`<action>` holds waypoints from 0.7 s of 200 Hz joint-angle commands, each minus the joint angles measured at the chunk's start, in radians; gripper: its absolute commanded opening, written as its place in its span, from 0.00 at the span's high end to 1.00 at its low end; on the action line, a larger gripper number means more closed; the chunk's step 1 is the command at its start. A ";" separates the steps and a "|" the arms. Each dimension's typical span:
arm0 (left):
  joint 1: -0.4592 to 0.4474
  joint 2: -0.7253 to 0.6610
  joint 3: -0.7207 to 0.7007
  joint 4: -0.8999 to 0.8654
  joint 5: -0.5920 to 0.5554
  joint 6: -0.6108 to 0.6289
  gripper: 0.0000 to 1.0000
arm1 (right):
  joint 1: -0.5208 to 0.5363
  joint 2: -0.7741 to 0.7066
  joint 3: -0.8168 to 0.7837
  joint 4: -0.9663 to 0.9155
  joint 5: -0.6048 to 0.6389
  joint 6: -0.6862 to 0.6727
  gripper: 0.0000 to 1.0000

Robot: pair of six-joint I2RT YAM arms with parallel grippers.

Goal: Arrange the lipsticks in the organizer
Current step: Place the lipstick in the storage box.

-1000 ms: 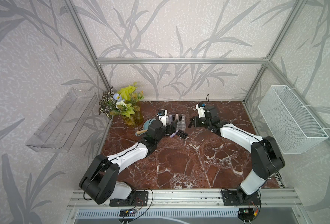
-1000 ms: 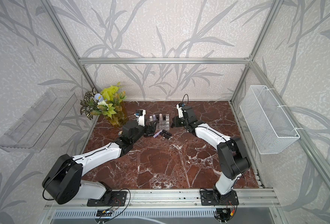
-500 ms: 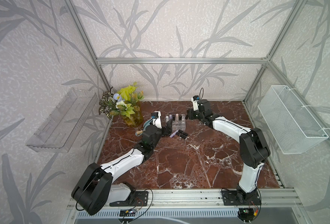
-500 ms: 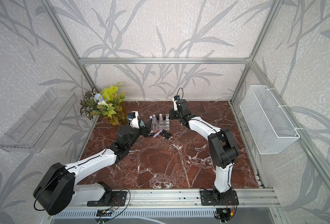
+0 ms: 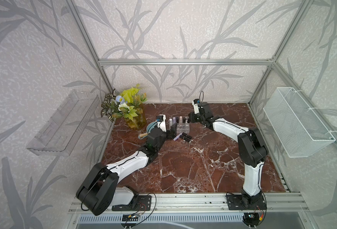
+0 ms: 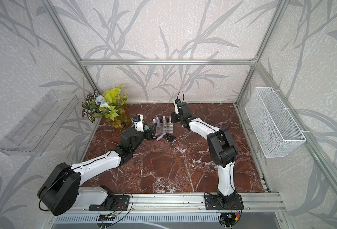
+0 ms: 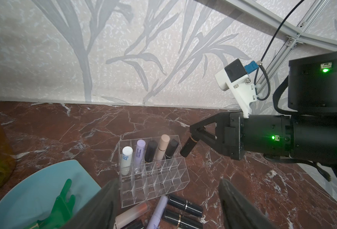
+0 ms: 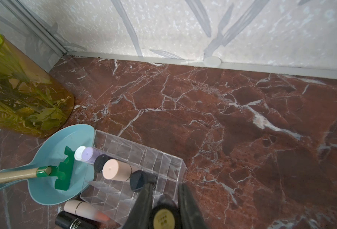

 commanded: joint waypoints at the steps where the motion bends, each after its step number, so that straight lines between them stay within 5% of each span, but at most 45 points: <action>1: -0.002 0.013 0.030 0.008 0.015 -0.005 0.20 | 0.003 0.020 0.044 0.021 -0.004 -0.011 0.92; 110: -0.002 0.025 0.038 -0.003 0.020 -0.002 0.20 | 0.012 0.073 0.078 0.014 0.013 -0.032 0.90; 140: -0.002 0.026 0.039 -0.003 0.023 -0.001 0.20 | 0.015 0.079 0.079 0.012 0.013 -0.036 0.83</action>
